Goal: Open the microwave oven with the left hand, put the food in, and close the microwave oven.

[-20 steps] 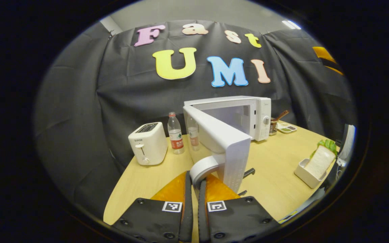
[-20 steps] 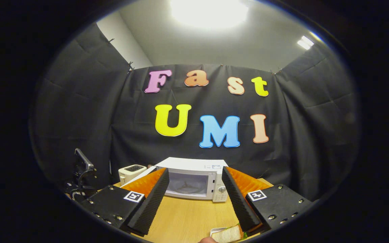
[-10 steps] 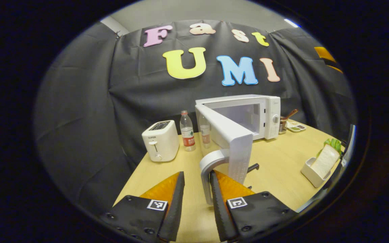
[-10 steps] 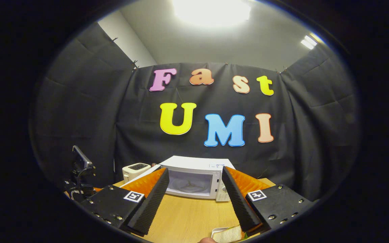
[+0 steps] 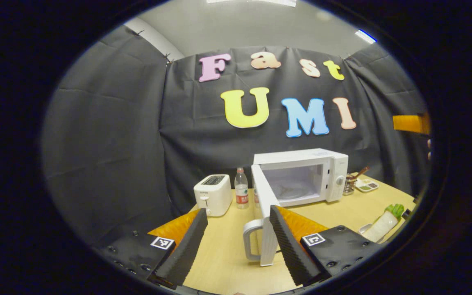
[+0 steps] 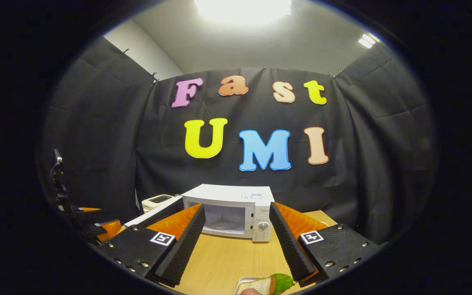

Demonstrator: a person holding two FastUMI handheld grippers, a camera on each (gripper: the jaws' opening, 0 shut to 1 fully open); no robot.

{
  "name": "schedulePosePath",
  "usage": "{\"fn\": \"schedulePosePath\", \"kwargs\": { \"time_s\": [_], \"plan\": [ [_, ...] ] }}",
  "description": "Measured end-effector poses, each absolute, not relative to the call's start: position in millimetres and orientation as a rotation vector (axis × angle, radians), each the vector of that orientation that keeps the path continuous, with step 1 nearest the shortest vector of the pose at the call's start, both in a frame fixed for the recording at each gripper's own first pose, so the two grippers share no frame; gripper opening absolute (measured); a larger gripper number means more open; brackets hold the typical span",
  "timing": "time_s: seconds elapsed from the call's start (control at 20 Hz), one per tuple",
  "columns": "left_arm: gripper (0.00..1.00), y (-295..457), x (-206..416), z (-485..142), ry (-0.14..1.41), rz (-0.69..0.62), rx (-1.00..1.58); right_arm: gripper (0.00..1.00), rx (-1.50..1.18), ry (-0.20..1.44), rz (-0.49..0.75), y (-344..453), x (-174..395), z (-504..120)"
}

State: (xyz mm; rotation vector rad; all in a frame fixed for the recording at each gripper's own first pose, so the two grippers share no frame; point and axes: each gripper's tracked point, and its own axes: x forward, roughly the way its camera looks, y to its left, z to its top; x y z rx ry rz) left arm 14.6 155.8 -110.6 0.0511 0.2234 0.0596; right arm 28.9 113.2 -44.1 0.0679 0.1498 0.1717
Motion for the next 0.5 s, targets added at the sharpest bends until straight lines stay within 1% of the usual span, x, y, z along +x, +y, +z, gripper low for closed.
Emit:
{"fn": "schedulePosePath", "kwargs": {
  "time_s": [0.05, 0.1, 0.15, 0.2, 0.25, 0.5],
  "plan": [
    [0.94, 150, 15, -94, 0.197, 0.060, 0.050, 0.95, 0.075, 0.177, 0.171, 106, 31, -54],
    [1.00, 145, 15, -84, 0.176, 0.060, 0.047, 0.95, 0.080, 0.210, 0.169, 98, 35, -64],
    [1.00, 141, 16, -72, 0.153, 0.061, 0.045, 0.96, 0.089, 0.242, 0.166, 89, 37, -76],
    [0.98, 136, 16, -62, 0.133, 0.058, 0.042, 0.95, 0.103, 0.272, 0.163, 81, 39, -85],
    [1.00, 134, 16, -55, 0.120, 0.063, 0.044, 0.95, 0.121, 0.305, 0.160, 74, 40, -96],
    [1.00, 122, 11, -32, 0.083, 0.082, 0.056, 0.96, 0.228, 0.493, 0.154, 45, 39, -158]
  ]
}}
